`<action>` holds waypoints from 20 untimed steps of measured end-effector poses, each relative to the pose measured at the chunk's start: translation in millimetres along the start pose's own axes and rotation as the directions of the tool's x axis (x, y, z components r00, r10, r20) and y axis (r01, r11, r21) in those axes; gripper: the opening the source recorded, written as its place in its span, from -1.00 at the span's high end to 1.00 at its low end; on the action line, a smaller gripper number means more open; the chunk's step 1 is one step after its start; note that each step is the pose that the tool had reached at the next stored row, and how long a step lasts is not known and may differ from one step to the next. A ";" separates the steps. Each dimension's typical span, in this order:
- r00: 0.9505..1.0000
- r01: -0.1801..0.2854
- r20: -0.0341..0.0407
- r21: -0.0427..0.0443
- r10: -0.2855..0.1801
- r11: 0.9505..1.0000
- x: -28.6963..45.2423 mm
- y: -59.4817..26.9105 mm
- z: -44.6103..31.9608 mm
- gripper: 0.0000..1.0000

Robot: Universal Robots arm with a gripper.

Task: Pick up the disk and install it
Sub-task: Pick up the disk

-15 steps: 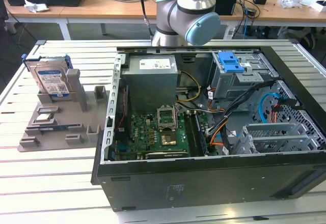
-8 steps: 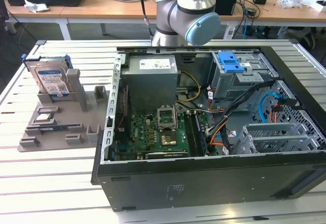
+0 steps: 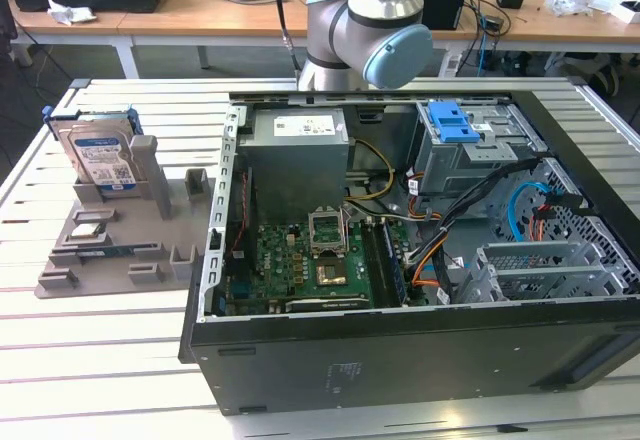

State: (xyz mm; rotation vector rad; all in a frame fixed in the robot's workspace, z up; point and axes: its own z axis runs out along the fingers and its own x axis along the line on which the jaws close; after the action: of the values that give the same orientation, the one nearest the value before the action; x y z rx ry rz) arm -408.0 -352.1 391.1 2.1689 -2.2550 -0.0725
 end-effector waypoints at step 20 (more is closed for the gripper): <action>1.000 0.000 0.000 0.000 0.000 1.000 -11.8 -27.9 5.4 -0.08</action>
State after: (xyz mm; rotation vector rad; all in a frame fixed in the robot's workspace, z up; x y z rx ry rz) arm -379.9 -341.3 384.8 2.1691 -2.2546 -0.0726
